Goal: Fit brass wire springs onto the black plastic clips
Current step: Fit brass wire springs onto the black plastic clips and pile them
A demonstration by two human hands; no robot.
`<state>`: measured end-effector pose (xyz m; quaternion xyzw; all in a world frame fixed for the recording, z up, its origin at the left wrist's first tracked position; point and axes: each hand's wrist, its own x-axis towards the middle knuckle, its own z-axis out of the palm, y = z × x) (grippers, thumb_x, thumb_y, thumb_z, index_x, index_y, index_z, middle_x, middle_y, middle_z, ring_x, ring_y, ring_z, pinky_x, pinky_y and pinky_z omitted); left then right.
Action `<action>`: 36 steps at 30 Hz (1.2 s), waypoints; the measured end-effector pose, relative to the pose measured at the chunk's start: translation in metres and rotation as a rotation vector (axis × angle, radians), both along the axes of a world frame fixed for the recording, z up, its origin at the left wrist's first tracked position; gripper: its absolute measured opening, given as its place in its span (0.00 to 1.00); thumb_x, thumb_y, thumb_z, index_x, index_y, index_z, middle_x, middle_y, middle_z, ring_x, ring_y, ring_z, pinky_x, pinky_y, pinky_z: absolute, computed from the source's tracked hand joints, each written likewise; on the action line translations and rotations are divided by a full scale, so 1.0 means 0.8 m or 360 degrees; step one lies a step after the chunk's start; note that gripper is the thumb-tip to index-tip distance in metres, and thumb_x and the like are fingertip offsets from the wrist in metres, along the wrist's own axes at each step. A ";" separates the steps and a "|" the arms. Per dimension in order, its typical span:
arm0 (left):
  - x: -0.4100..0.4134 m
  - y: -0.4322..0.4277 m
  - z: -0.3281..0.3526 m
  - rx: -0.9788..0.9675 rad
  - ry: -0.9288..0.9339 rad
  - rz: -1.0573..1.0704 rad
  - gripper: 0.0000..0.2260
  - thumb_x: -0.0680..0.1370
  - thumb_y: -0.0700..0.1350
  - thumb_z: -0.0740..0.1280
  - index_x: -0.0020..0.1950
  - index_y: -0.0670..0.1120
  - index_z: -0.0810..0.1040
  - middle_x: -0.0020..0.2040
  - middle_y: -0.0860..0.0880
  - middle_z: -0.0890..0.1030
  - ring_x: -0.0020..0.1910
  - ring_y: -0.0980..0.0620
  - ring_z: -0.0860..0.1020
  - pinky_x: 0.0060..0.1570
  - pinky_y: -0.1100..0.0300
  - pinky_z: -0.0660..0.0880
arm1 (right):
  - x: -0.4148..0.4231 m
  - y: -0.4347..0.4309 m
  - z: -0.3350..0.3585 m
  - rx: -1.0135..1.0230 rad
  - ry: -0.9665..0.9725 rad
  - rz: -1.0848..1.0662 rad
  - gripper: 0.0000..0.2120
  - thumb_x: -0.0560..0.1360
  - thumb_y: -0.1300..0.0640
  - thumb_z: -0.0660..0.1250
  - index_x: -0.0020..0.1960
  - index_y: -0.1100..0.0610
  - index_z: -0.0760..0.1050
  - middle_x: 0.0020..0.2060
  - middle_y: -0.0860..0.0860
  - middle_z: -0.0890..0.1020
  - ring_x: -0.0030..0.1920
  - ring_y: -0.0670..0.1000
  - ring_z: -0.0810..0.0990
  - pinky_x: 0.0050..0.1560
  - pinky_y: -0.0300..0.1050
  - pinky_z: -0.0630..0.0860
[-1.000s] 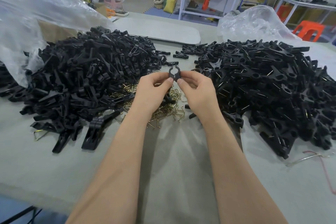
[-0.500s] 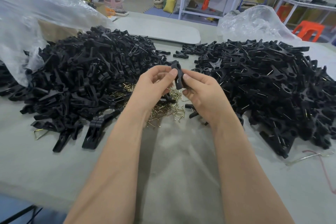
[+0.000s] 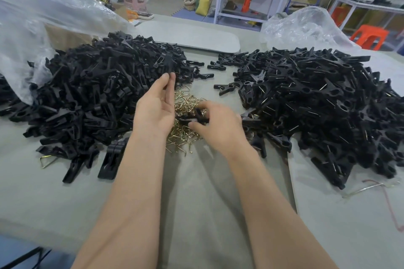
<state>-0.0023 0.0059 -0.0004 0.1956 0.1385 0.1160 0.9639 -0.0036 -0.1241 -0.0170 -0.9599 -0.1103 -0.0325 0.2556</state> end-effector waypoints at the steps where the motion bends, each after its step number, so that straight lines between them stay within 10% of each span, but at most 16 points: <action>1: -0.001 -0.001 0.001 -0.0021 0.0005 -0.0004 0.01 0.74 0.31 0.67 0.43 0.35 0.78 0.41 0.41 0.82 0.42 0.50 0.83 0.42 0.64 0.80 | 0.000 0.005 -0.001 0.0009 -0.0078 0.0032 0.16 0.73 0.45 0.69 0.58 0.50 0.76 0.51 0.49 0.82 0.55 0.53 0.78 0.58 0.51 0.72; 7: 0.002 -0.001 -0.005 0.0198 0.0110 -0.0019 0.10 0.77 0.42 0.69 0.56 0.44 0.75 0.43 0.51 0.77 0.40 0.59 0.75 0.40 0.67 0.74 | 0.011 0.005 -0.010 0.0478 -0.0216 -0.0103 0.16 0.77 0.54 0.66 0.64 0.56 0.75 0.56 0.54 0.76 0.55 0.54 0.77 0.59 0.48 0.73; 12: 0.000 -0.003 -0.004 0.0103 0.0209 -0.0091 0.04 0.75 0.37 0.69 0.48 0.40 0.77 0.45 0.46 0.77 0.42 0.55 0.78 0.42 0.66 0.79 | 0.014 -0.011 -0.003 0.0607 -0.0151 -0.0260 0.26 0.80 0.62 0.60 0.76 0.56 0.57 0.75 0.56 0.58 0.74 0.53 0.59 0.70 0.38 0.52; 16: -0.001 -0.006 -0.003 0.0073 0.0173 -0.0199 0.04 0.76 0.38 0.69 0.48 0.39 0.76 0.45 0.44 0.77 0.43 0.52 0.80 0.48 0.61 0.80 | 0.007 -0.020 0.008 0.0154 -0.0031 -0.0147 0.12 0.76 0.51 0.66 0.57 0.55 0.76 0.53 0.52 0.79 0.56 0.53 0.77 0.60 0.49 0.72; 20: 0.001 -0.005 -0.006 0.0183 0.0146 -0.0286 0.05 0.76 0.43 0.68 0.49 0.43 0.77 0.42 0.49 0.78 0.38 0.57 0.74 0.44 0.66 0.74 | -0.003 0.001 0.002 -0.0358 0.0201 -0.0003 0.21 0.70 0.43 0.71 0.56 0.55 0.74 0.51 0.53 0.80 0.55 0.57 0.77 0.58 0.52 0.72; 27: 0.002 -0.004 -0.006 0.0029 0.0111 -0.0224 0.02 0.76 0.37 0.68 0.45 0.38 0.78 0.44 0.44 0.78 0.43 0.54 0.78 0.46 0.64 0.80 | 0.006 0.004 -0.011 0.0031 -0.0076 -0.0041 0.10 0.79 0.55 0.62 0.55 0.58 0.78 0.49 0.56 0.82 0.51 0.57 0.79 0.54 0.52 0.75; 36: 0.005 -0.016 -0.012 0.1021 0.0101 0.0018 0.03 0.77 0.41 0.69 0.49 0.45 0.77 0.43 0.50 0.79 0.43 0.56 0.79 0.48 0.64 0.77 | 0.013 -0.020 0.004 0.0946 -0.0079 -0.0142 0.04 0.77 0.57 0.66 0.47 0.55 0.79 0.34 0.44 0.78 0.33 0.40 0.75 0.37 0.26 0.71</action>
